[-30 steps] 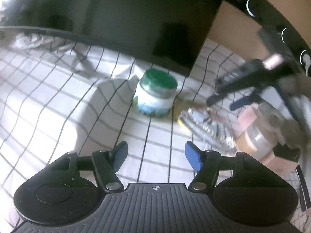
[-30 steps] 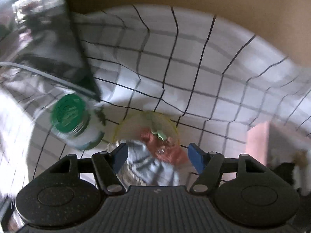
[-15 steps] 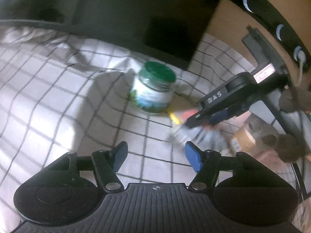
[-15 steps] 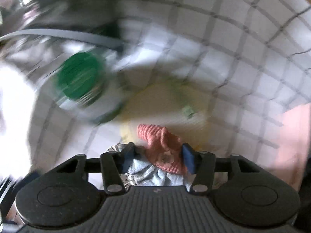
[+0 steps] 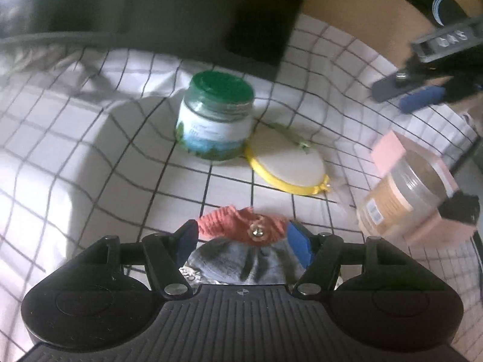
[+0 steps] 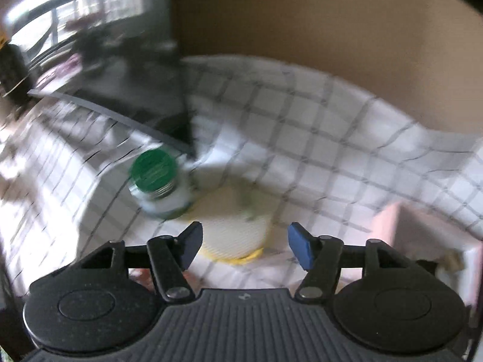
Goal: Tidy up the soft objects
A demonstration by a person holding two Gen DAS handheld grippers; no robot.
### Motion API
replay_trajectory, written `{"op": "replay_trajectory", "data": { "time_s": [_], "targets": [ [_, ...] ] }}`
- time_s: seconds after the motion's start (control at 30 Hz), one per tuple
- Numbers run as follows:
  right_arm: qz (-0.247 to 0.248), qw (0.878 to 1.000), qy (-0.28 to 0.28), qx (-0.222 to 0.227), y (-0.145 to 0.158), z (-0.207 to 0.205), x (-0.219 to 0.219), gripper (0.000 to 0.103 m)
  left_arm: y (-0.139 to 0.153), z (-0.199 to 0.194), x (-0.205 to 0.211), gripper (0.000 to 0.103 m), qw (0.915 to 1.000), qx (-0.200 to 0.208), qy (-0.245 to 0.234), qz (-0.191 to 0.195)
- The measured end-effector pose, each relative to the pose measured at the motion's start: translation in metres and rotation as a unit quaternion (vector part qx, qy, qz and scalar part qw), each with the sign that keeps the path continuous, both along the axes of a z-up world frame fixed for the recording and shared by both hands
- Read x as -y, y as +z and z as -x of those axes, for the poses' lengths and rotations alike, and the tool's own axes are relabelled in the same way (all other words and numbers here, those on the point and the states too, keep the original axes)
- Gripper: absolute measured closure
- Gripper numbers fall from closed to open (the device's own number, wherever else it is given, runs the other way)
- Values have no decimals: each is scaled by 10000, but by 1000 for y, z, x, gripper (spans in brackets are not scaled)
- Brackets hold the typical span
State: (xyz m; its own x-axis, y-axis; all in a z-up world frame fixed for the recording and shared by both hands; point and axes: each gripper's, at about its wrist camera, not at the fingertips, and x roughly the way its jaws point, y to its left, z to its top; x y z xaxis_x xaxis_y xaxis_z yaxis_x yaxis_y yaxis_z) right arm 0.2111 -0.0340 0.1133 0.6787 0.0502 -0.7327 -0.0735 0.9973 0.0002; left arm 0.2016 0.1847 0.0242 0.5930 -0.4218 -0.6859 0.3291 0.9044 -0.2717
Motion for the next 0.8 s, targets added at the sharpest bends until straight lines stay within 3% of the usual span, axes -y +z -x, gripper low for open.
{"op": "replay_trajectory", "data": {
  "time_s": [0.13,0.27,0.43,0.5,0.7,0.8],
  "targets": [
    [11,9996,-286,-36,-2,-13,15,37,-7,-6,17,33,9990,-18,-107,-432],
    [-195,9974,-535,-445,-16,-42,17,39,-13,-1,25,34,9975,34,-248,-654],
    [-485,9914,-729,-978,-45,-80,3,61,-14,6,11,72,9983,-17,-356,-465],
    [-577,9885,-863,-1099,-57,-93,-4,65,-13,9,4,75,9984,-36,-373,-429],
    [55,9911,-987,-890,-79,-118,-31,66,-8,14,-22,83,9975,-3,-518,-477],
    [46,9911,-938,-947,-86,-122,-36,82,-7,12,-35,82,9974,-38,-424,-585]
  ]
}}
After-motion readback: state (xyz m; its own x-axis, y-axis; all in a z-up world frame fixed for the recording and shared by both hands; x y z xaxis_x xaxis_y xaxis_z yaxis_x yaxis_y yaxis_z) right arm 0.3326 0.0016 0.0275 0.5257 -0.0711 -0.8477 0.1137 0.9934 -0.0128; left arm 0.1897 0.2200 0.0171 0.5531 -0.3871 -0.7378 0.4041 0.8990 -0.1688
